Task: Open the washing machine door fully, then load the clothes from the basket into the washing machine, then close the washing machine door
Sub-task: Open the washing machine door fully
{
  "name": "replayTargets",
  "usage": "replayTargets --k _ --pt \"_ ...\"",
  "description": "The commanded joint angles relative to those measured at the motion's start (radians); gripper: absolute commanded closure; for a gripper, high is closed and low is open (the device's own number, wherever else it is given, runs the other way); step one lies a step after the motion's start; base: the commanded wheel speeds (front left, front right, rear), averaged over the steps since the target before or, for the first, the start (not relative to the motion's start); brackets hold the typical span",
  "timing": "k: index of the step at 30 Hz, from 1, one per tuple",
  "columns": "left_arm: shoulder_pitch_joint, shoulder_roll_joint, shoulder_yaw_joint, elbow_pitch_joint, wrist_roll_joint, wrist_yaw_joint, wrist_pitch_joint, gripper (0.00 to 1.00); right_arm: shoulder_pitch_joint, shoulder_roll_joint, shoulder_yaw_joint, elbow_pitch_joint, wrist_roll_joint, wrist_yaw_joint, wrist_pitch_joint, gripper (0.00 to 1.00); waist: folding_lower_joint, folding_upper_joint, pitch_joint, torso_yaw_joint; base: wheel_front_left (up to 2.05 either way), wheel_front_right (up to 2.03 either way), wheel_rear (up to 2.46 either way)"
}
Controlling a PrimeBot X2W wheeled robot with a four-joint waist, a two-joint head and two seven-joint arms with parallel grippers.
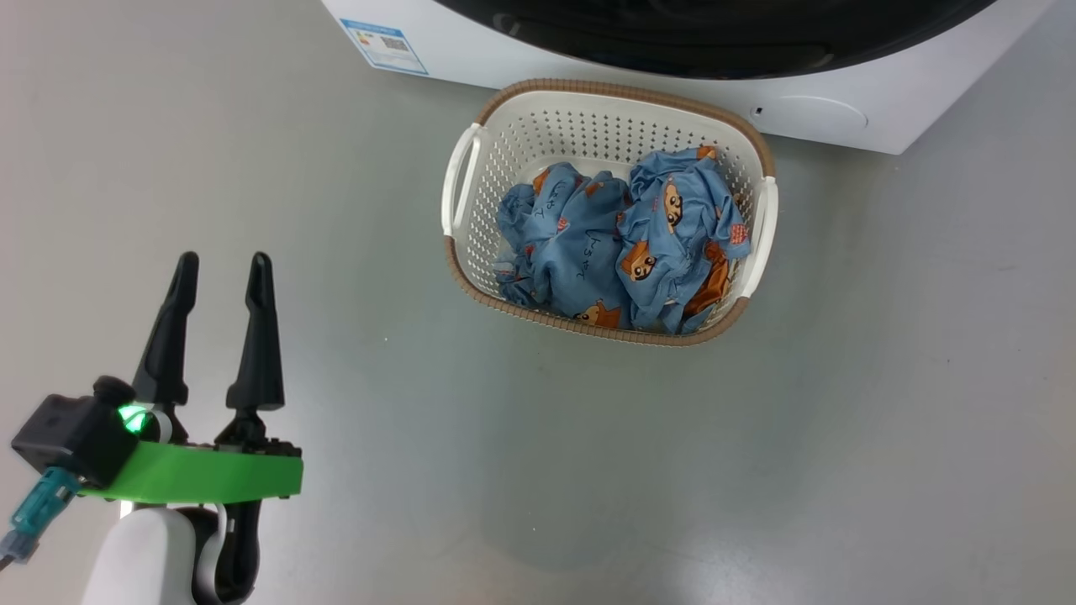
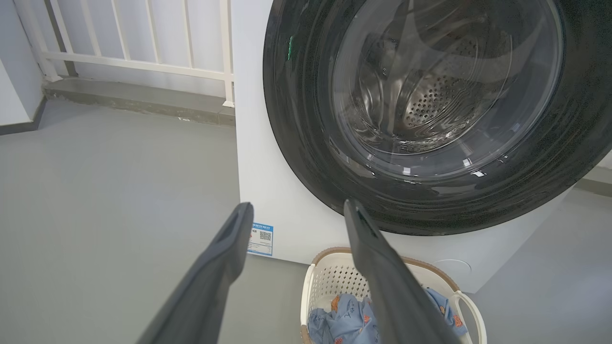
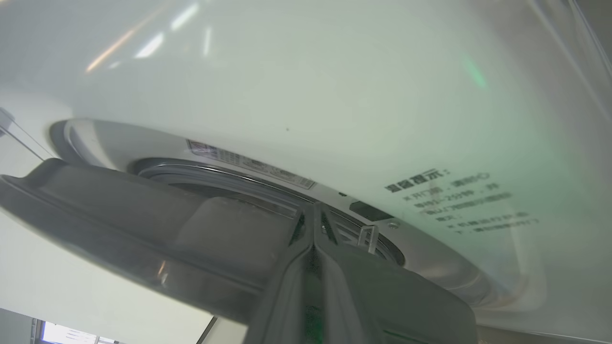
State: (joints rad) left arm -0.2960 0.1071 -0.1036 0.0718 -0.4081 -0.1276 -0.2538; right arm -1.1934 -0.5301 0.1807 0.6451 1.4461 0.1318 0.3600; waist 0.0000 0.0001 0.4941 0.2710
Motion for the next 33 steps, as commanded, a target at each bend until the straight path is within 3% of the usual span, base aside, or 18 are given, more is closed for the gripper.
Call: replayTargets --k 1,11,33 --pt "-0.008 0.025 0.031 -0.017 -0.003 -0.003 -0.008 0.0 -0.019 -0.002 0.011 -0.018 0.009 -0.001 0.012 1.0 0.0 -0.0001 -0.002 0.006 0.0 0.0 0.0" --pt "0.006 0.021 0.033 -0.001 0.0 -0.003 -0.008 0.0 -0.032 0.019 0.074 0.03 0.037 -0.001 0.139 1.0 0.0 -0.0001 -0.031 0.008 0.0 0.0 0.0" --pt "0.114 0.027 0.061 0.038 0.006 -0.003 -0.008 0.0 0.221 0.064 0.113 -0.055 0.149 -0.001 0.285 1.0 0.0 -0.0001 -0.228 -0.023 0.0 0.0 0.0"
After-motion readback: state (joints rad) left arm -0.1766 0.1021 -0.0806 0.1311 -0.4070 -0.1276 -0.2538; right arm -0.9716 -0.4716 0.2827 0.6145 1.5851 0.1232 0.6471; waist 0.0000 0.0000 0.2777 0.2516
